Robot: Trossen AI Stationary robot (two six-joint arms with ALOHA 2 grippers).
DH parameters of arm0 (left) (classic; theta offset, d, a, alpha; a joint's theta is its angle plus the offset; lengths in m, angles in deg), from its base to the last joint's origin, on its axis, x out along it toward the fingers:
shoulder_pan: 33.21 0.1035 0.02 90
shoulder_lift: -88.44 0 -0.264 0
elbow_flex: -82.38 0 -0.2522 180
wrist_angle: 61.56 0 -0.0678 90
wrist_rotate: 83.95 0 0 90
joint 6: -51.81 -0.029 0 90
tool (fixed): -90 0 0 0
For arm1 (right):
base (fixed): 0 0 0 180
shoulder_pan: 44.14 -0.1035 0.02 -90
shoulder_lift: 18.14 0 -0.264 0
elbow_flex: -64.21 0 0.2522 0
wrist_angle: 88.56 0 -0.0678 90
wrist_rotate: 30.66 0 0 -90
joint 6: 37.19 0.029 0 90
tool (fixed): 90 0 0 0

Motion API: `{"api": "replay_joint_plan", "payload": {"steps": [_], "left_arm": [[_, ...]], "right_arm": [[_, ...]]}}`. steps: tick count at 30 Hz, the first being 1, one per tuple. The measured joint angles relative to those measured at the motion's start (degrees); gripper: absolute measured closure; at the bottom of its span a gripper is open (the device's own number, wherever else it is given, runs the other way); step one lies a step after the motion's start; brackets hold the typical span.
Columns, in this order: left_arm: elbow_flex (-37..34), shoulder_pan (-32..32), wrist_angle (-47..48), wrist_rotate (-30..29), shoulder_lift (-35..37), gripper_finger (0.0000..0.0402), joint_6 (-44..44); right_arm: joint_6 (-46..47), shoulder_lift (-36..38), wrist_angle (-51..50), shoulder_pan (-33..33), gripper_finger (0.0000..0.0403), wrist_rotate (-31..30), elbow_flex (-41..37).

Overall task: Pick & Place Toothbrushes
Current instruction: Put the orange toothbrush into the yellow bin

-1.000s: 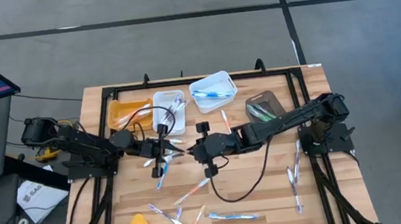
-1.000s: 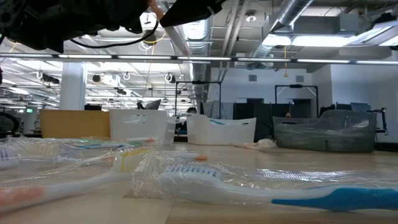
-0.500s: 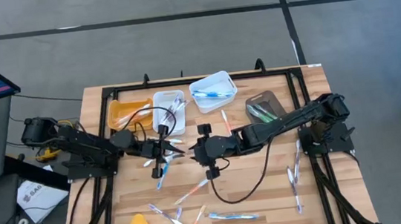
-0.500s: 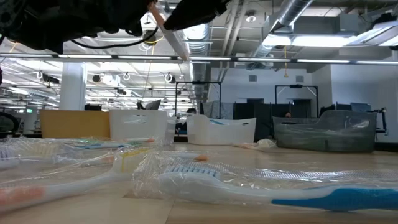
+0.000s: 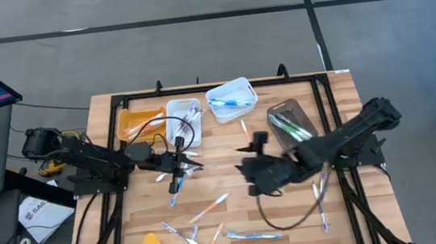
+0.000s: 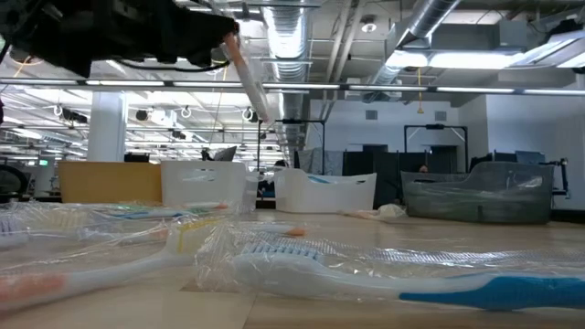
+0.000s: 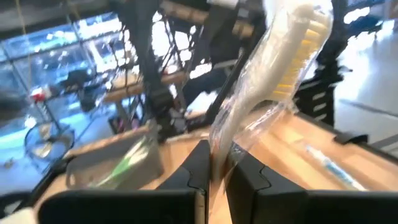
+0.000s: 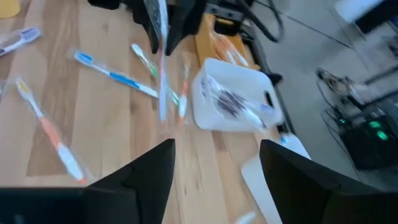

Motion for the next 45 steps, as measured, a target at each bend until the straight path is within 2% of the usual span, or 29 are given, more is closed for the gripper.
{"api": "replay_joint_plan", "payload": {"steps": [3, 7, 11, 14, 16, 18, 22, 26, 32, 36, 45], "left_arm": [[4.4, 0.0, 7.9, -0.4, 0.0, 0.0385, -0.8], [12.7, 0.0, 21.9, -1.5, 0.0, 0.0385, -1.7], [21.5, 0.0, 37.3, -6.3, 0.2, 0.0385, -3.7], [28.8, 0.0, 51.4, -13.9, 0.5, 0.0385, -3.8], [33.2, 0.0, 61.3, -20.0, 1.0, 0.0385, -3.6], [37.7, 0.3, 69.9, -22.8, 1.7, 0.0385, -3.7], [45.3, 3.5, 83.7, -23.4, 3.6, 0.0385, -2.8], [49.5, 9.7, 94.0, -23.6, 5.8, 0.0385, -0.2], [49.8, 21.4, 102.4, -28.0, 8.3, 0.0385, -0.5], [49.8, 26.9, 105.8, -27.7, 8.3, 0.0384, -0.3], [49.7, 28.7, 108.0, -27.3, 8.8, 0.0385, -4.1]], "right_arm": [[6.8, 2.5, -5.8, -4.8, 0.0174, -5.2, -0.5], [11.5, 5.0, -7.1, -10.4, 0.0176, -10.9, -4.9], [16.3, 8.4, -7.1, -14.1, 0.0177, -16.3, -11.2], [20.8, 11.9, -7.5, -15.9, 0.0176, -19.2, -16.9], [23.5, 14.7, -7.3, -16.5, 0.0177, -20.1, -20.7], [25.3, 17.2, -6.7, -16.7, 0.0177, -20.8, -23.8], [24.5, 21.5, -3.9, -16.3, 0.0177, -21.1, -28.3], [21.0, 23.9, -1.4, -14.9, 0.0178, -21.2, -30.7], [18.6, 24.0, 2.1, -12.0, 0.0178, -21.0, -33.1], [17.6, 23.0, 5.1, -10.6, 0.0178, -21.0, -33.1], [16.6, 22.9, 11.8, -8.5, 0.0178, -19.1, -33.1]]}}
